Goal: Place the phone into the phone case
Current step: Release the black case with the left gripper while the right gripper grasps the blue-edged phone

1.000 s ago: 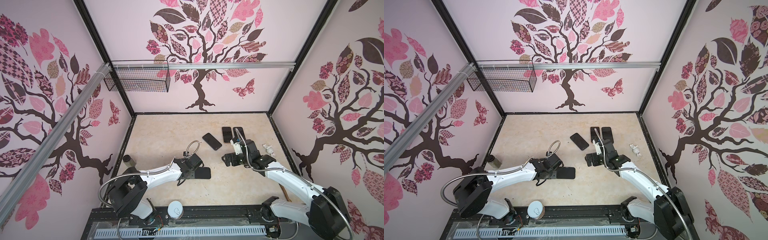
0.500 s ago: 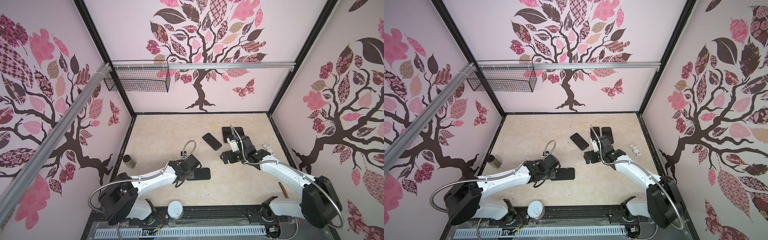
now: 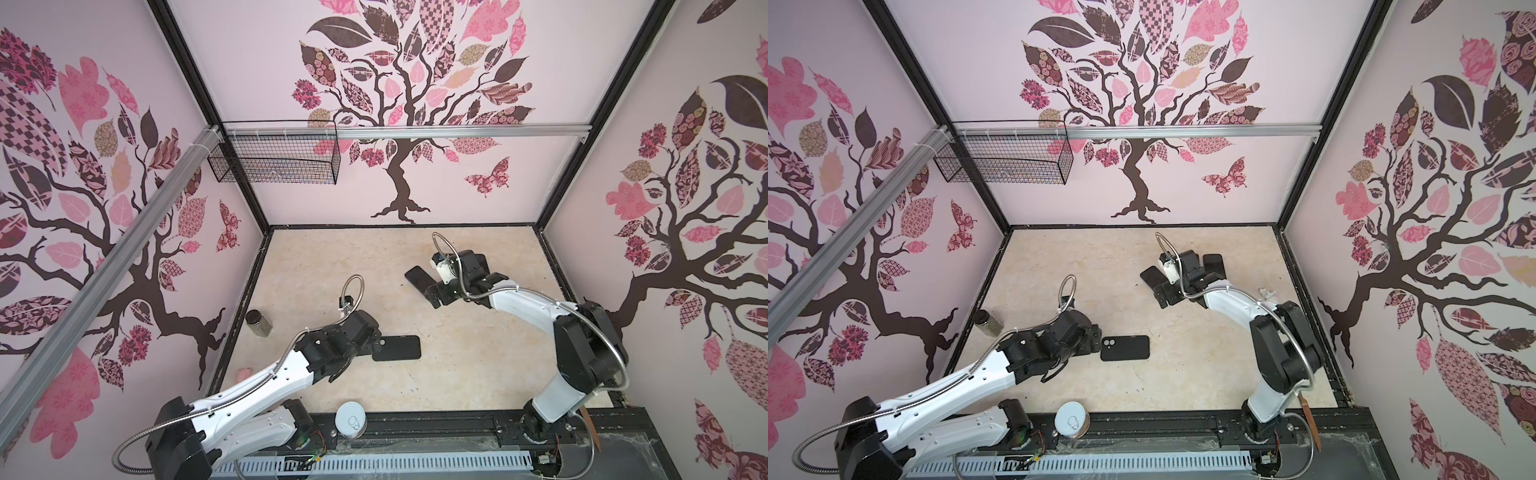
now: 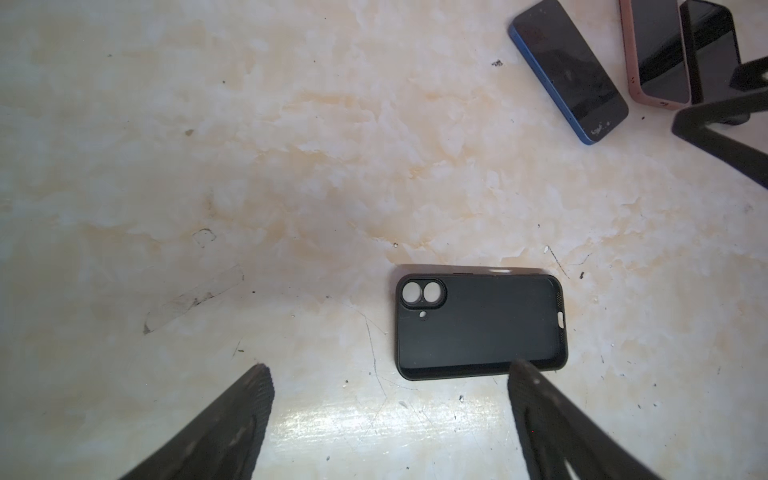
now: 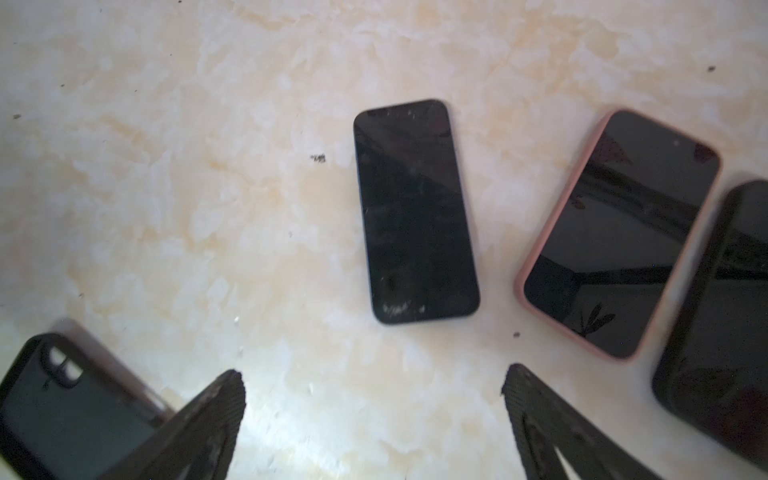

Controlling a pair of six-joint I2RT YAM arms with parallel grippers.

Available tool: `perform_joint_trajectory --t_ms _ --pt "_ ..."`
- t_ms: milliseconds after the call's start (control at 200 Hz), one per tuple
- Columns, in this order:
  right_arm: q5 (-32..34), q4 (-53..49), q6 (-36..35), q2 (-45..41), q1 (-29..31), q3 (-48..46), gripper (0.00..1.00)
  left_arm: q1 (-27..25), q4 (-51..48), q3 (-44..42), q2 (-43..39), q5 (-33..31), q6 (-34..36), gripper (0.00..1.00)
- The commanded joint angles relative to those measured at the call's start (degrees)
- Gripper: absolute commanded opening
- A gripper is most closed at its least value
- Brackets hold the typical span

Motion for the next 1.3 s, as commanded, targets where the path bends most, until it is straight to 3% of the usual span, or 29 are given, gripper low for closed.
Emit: perform_joint_trajectory --t_ms 0,435,1070,1295 --pt "3.2 -3.1 -4.6 6.7 0.0 7.7 1.0 0.7 -3.4 -1.7 -3.1 -2.4 0.3 0.93" --pt "3.9 -9.6 -7.1 25.5 -1.8 24.7 1.0 1.7 -8.4 -0.6 -8.2 -4.2 0.8 0.95" --pt "-0.9 -16.6 -8.6 31.5 -2.1 29.7 0.99 1.9 -7.0 -1.9 -8.2 -4.2 0.7 0.95" --pt "1.6 -18.8 -8.0 33.8 -2.0 31.4 0.88 1.9 -7.0 -2.1 -7.3 -4.1 0.8 0.95"
